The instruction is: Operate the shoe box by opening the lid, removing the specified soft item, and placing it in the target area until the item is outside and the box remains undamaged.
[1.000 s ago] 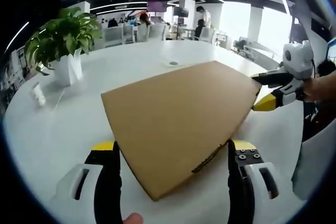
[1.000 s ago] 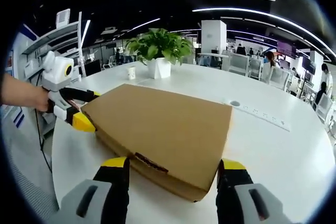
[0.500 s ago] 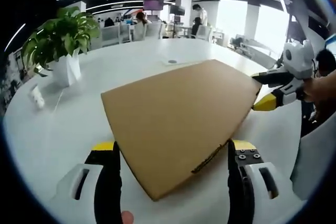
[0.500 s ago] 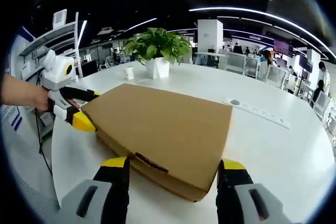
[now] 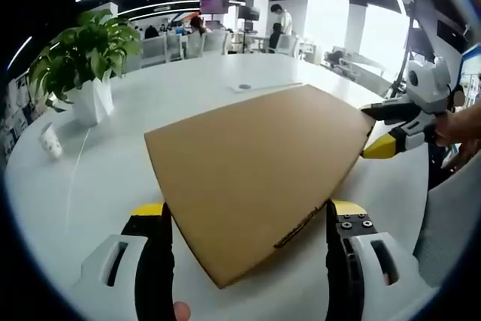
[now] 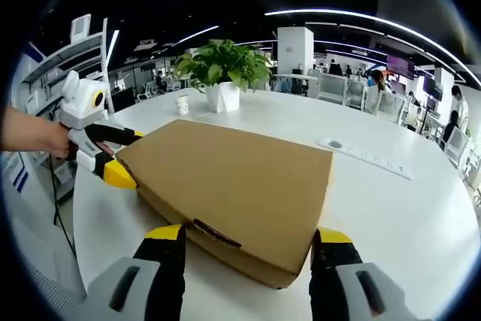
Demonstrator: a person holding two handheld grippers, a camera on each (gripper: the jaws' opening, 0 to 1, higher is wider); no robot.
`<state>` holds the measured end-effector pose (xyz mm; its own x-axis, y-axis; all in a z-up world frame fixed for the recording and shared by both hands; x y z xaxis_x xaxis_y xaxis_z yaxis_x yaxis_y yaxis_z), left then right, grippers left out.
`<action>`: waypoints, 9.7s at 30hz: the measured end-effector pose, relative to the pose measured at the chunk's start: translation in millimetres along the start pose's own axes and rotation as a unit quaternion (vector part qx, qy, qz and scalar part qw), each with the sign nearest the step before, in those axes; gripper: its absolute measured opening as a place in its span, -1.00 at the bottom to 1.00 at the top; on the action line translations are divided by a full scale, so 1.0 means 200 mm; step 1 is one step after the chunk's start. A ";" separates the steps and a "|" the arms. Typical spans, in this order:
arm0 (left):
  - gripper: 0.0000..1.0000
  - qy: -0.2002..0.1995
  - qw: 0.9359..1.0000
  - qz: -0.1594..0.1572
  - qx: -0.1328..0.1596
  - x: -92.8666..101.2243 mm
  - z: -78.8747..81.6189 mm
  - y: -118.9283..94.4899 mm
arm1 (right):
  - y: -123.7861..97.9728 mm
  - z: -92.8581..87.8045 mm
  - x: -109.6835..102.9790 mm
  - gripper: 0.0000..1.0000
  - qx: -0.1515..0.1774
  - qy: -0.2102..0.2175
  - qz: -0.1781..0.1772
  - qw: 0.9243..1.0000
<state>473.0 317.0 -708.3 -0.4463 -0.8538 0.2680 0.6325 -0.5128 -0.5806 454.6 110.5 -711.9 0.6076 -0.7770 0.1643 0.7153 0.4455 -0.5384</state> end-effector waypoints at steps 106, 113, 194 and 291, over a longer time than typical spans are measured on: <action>0.60 0.003 1.000 -0.011 -0.009 -0.10 -0.05 -0.11 | -0.03 0.03 -0.21 0.28 -0.009 0.018 -0.049 0.999; 0.61 0.000 1.000 -0.011 -0.009 -0.10 -0.04 -0.12 | -0.04 0.03 -0.20 0.25 -0.015 0.002 -0.046 0.999; 0.59 0.008 0.999 -0.019 0.044 -0.05 0.13 -0.26 | -0.19 0.24 -0.17 0.21 0.045 -0.010 -0.057 0.997; 0.18 0.030 0.995 0.015 0.097 -0.13 0.47 -0.27 | -0.21 0.49 0.19 -0.57 0.078 -0.031 -0.119 0.989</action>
<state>509.4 358.7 -612.2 -0.4586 -0.8652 0.2027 0.7536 -0.4995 -0.4273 481.2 106.8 -601.9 0.4323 -0.8418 0.3233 0.8823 0.3208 -0.3445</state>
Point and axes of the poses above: the point that each gripper's makers call its tool centre point, and the gripper's own axes: y roughly forward along the fingers, x roughly to its right, z roughly out of its top, the point moved 2 cm from there along -y, roughly backward along the fingers, and after that the axes turned 14 degrees about -y, right-handed, at the moved point
